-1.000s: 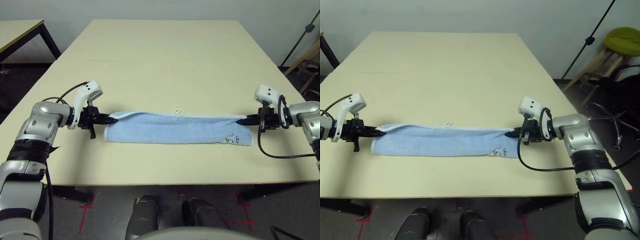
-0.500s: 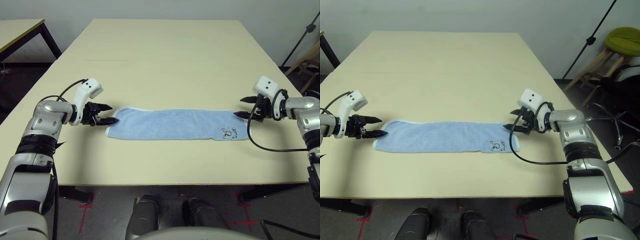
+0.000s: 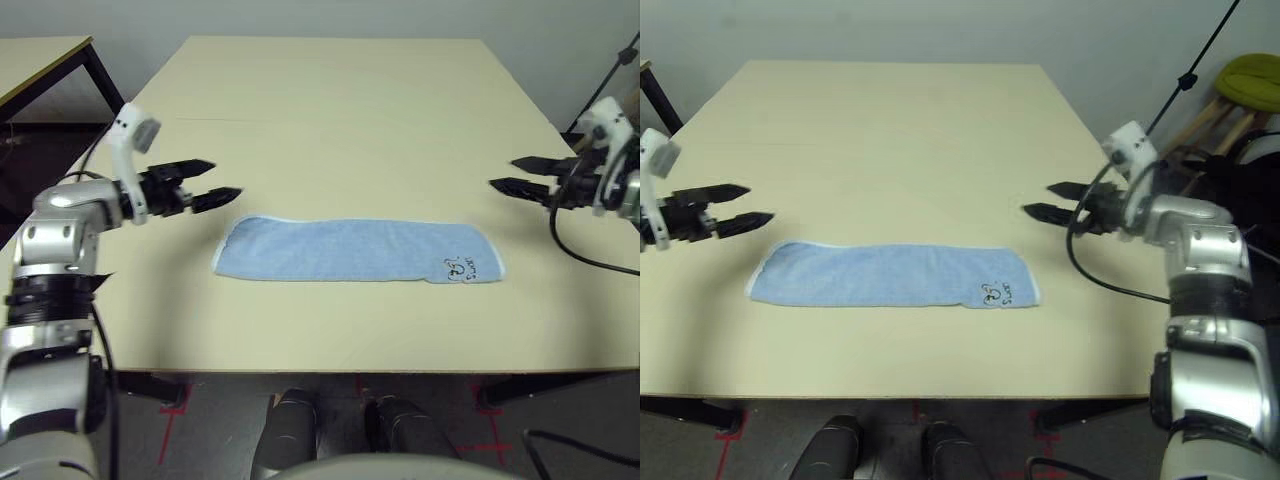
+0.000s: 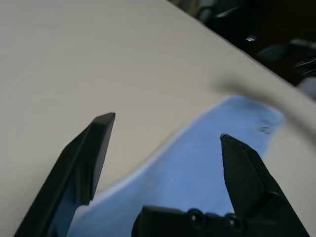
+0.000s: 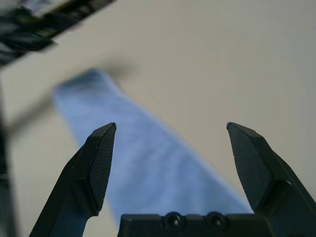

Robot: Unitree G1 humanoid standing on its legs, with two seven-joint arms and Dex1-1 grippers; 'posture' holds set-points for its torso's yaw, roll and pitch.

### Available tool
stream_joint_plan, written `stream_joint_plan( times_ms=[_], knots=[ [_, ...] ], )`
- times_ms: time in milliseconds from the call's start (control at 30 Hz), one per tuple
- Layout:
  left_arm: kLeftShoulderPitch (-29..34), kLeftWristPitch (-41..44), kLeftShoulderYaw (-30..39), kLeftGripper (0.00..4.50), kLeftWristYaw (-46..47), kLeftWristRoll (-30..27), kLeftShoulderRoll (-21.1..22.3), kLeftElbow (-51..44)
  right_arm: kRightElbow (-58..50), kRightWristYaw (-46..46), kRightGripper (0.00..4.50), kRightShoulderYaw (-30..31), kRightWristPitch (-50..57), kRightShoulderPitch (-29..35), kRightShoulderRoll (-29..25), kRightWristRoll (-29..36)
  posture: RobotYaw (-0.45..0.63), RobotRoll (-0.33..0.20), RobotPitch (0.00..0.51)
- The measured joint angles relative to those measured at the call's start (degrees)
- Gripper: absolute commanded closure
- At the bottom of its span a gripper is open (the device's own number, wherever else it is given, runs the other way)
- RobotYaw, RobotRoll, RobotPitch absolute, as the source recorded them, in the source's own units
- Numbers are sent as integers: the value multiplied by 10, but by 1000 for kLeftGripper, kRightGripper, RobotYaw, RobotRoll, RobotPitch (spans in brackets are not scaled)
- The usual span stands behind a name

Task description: Fold the towel and set it aside.

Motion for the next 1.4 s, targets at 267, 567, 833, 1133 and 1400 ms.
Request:
stream_joint_plan(
  times_ms=[267, 567, 833, 1133, 1400],
  knots=[
    [29, 38, -10, 5, 83, -35, -65, -60, -64, -49, 180, -12, -11, 71, 21, 27, 127, 0, 133],
    [63, 37, -56, 1691, 137, -8, -77, -67, -135, -76, 3315, 18, -71, 152, 44, 9, 122, 0, 133],
    [128, 4, -98, 4481, 168, 33, -85, -90, -150, -113, 4500, 51, -154, 213, 54, -47, 115, 0, 131],
    [145, -24, -64, 4481, 180, 43, -46, -63, -74, -117, 4500, 58, -197, 232, 34, -81, 110, 0, 125],
    [172, -42, -49, 4481, 157, 56, -3, -10, 2, -96, 4500, 81, -274, 230, -13, -143, 116, 0, 120]
  ],
)
